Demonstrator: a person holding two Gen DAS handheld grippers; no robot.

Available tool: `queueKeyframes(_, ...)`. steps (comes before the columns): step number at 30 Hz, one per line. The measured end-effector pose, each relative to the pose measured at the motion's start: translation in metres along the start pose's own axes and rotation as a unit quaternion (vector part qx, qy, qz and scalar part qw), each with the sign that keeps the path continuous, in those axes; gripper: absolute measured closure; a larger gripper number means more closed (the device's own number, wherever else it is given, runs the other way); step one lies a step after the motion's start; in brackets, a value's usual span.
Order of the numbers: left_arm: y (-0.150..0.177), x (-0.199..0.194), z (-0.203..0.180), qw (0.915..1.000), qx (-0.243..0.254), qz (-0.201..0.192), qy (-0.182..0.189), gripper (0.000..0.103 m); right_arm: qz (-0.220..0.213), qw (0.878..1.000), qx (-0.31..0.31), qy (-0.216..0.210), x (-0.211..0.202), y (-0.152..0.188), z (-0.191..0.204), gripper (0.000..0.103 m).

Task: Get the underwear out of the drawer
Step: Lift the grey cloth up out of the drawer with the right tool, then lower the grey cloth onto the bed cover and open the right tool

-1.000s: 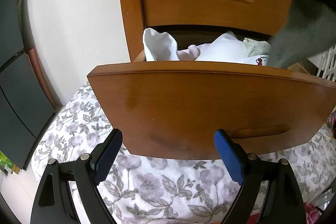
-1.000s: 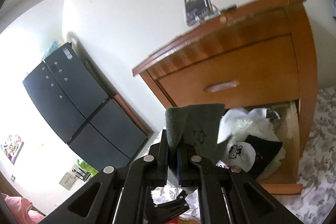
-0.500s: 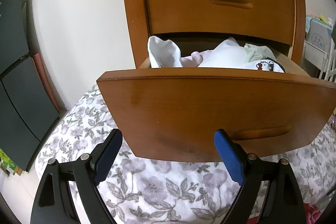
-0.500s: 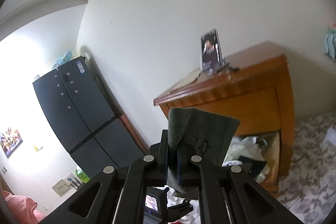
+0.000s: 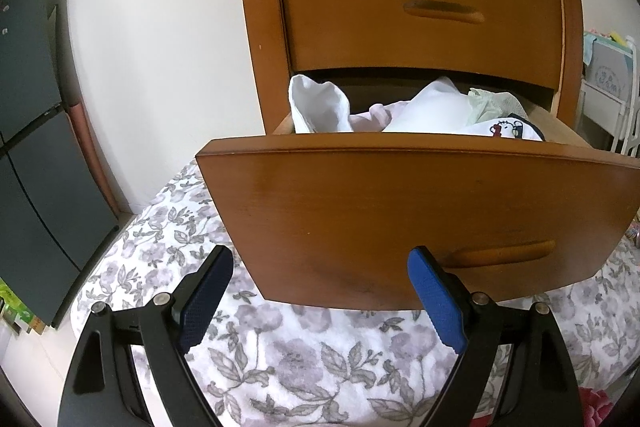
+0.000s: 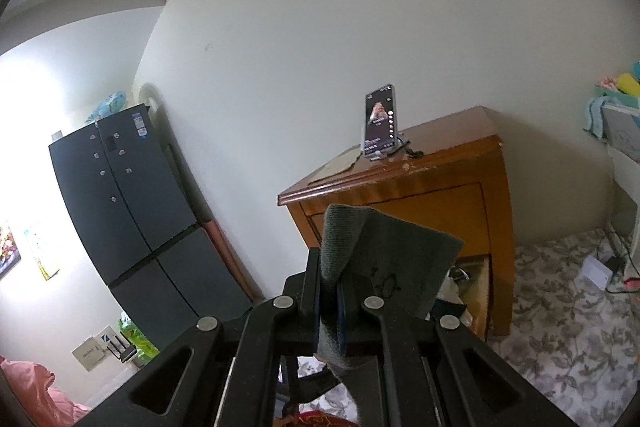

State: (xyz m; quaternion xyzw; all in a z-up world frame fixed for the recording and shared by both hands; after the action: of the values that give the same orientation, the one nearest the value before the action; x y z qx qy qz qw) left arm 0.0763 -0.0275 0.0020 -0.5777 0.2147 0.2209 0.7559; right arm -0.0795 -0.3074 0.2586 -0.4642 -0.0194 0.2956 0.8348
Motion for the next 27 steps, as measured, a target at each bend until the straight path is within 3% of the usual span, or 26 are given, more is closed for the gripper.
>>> queueKeyframes(6,0.001,0.0,0.0,1.0,0.001,0.001,-0.001,0.013,0.023,0.999,0.008,0.024,0.011,0.012,-0.016,0.097)
queueKeyframes(13,0.0,0.0,0.0,1.0,0.001,0.002,-0.001,0.013,0.086,0.995,0.016,0.057,0.053,0.041,-0.036,0.097)
queueKeyframes(27,0.002,0.002,0.003,1.0,-0.007,0.007,0.0,0.013,0.215,0.967,-0.002,0.136,0.155,0.12,-0.074,0.097)
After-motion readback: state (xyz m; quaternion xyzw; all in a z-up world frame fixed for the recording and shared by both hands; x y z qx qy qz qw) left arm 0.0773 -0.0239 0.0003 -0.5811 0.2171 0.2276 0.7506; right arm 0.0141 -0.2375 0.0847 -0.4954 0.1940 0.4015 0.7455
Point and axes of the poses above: each gripper's, at about its wrist camera, not at the fingertips, and x roughly the way its jaws point, z to its left, y to its underside, the point moved 3 cm from there along x, roughly the way its jaws point, and after that the axes turned 10 degrees about x, right-handed, at the moved point
